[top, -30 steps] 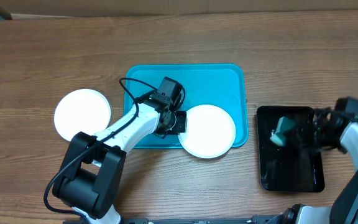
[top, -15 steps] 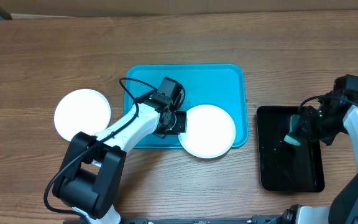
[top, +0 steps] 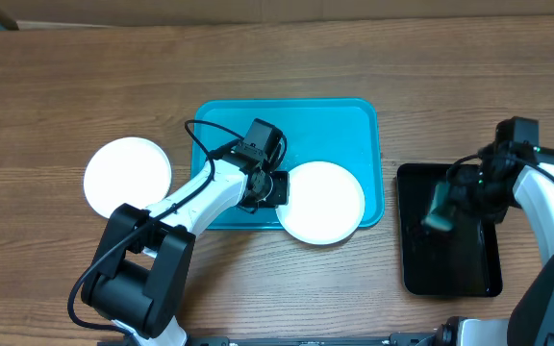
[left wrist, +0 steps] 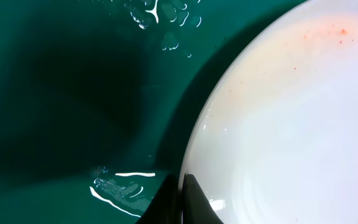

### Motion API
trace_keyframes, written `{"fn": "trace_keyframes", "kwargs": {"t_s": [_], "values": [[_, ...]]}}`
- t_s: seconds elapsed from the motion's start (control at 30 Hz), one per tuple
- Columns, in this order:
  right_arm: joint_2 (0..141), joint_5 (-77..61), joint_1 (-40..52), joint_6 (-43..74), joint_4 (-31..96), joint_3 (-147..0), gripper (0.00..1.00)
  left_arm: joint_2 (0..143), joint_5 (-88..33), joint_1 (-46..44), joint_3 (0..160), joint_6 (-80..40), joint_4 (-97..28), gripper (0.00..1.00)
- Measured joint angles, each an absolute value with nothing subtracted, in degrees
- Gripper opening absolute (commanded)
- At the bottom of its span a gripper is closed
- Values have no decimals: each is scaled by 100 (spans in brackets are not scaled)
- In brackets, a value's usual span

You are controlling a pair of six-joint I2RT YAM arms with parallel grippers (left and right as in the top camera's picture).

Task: Clean dirty plates on tray and stack at the side
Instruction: 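Lower the green sponge onto the black tray and release it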

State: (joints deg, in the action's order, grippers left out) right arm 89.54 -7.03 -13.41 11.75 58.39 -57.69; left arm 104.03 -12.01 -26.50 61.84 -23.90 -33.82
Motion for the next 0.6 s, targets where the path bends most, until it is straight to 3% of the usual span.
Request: {"fn": "trace_keyframes", "kwargs": {"t_s": [0.6], "values": [[8956,-751,-1341,1186,6652,-6274,100,10377,-1194,-2563,6351,-2340,-3542,4]]}}
